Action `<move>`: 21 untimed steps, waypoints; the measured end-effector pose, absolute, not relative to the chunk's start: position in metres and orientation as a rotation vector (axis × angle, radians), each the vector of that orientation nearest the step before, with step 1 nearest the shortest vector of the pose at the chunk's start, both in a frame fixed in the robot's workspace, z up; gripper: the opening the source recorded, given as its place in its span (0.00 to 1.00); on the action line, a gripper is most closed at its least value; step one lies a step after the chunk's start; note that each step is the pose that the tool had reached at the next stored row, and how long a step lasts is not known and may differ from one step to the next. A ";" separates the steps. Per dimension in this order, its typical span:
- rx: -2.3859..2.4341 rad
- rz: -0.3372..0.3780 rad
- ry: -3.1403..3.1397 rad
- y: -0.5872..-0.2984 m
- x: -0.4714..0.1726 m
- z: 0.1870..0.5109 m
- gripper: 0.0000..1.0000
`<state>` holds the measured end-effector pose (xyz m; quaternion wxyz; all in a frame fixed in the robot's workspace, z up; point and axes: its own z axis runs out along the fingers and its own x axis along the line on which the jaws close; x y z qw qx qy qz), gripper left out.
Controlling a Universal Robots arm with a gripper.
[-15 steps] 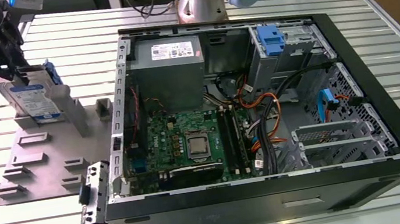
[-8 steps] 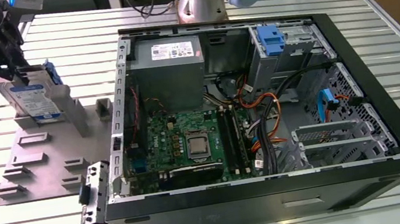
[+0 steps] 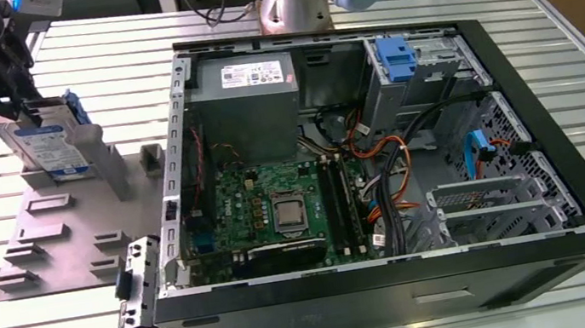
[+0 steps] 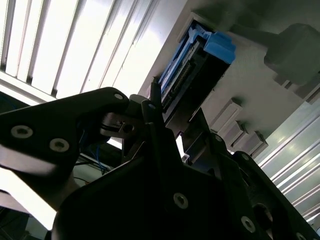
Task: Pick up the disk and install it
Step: 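Pick up the disk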
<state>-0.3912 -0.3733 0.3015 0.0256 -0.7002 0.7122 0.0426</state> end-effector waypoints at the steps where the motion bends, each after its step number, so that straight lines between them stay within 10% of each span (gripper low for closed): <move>1: -2.165 0.132 2.202 -0.373 -0.391 0.302 0.42; 21: -2.165 0.132 2.202 -0.374 -0.391 0.302 0.35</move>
